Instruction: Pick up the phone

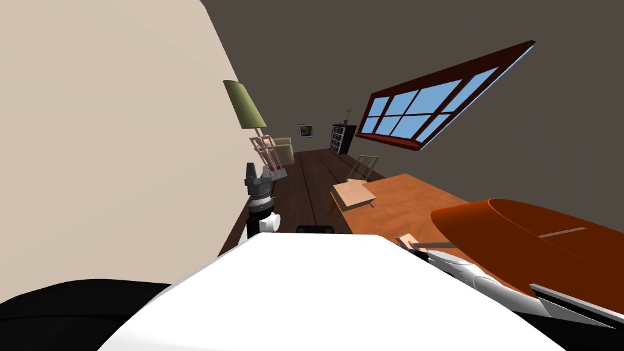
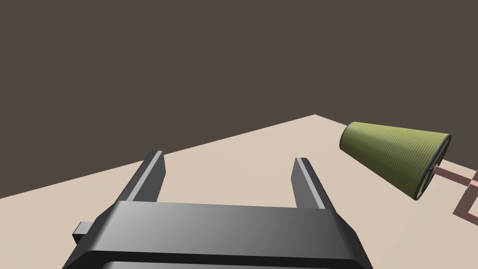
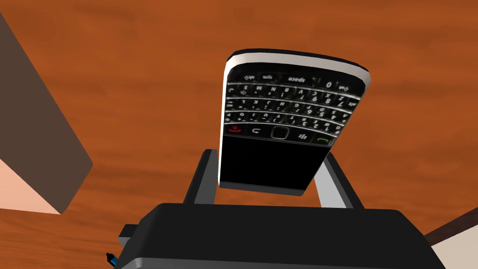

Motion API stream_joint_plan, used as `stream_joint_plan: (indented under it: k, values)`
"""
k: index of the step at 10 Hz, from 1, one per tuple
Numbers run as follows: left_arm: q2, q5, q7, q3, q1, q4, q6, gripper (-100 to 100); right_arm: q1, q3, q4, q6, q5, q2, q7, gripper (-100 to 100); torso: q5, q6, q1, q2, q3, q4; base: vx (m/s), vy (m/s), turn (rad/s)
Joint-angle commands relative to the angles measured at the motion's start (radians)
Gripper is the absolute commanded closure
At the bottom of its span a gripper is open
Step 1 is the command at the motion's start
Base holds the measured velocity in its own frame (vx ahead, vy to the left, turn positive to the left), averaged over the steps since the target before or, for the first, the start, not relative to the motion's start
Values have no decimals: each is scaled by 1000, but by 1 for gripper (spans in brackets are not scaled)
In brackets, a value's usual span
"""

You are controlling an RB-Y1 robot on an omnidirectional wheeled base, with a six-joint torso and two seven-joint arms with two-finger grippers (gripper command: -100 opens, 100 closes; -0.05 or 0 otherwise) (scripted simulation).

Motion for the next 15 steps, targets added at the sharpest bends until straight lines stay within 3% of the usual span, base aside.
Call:
stream_joint_plan:
  k: [1, 4, 5, 6, 9, 10, 12, 15]
  values:
    - [0, 0, 0, 0, 0, 0, 0, 0, 0, 0, 0, 0, 0, 0, 0, 100, 0, 0, 0, 0, 0, 0, 0, 0, 0]
    - [0, 0, 0, 0, 0, 0, 0, 0, 0, 0, 0, 0, 0, 0, -1, 100, 0, 0, -1, 0, 0, 0, 0, 0, 0]
    - [0, 0, 0, 0, 0, 0, 0, 0, 0, 0, 0, 0, 0, 0, 0, 0, 0, 0, -1, 0, 0, 0, 0, 0, 0]
    - [0, 0, 0, 0, 0, 0, 0, 0, -10, -12, 36, -23, 9, 12, 7, 100, 0, 0, -1, 0, 0, 0, -5, 14, 2]
    - [0, 0, 0, 0, 0, 0, 0, 0, -35, -66, 142, -114, 53, 38, 20, 100, 0, -2, 0, 0, 1, 1, -21, 45, 12]
    - [0, 0, 0, 0, 0, 0, 0, 0, -35, -66, 155, -116, 53, 38, 20, 100, 0, -2, 0, 1, 1, 1, -12, 34, 6]
    - [0, 0, 0, 0, 0, 0, 0, 0, -52, -102, 226, -178, 82, 55, 29, 100, 0, -1, -1, 0, 0, 0, -12, 37, 5]
    - [0, 0, 0, 0, 0, 0, 0, 0, -61, -120, 274, -209, 97, 63, 33, 100, 0, -1, -1, 0, 0, 0, -13, 25, 4]
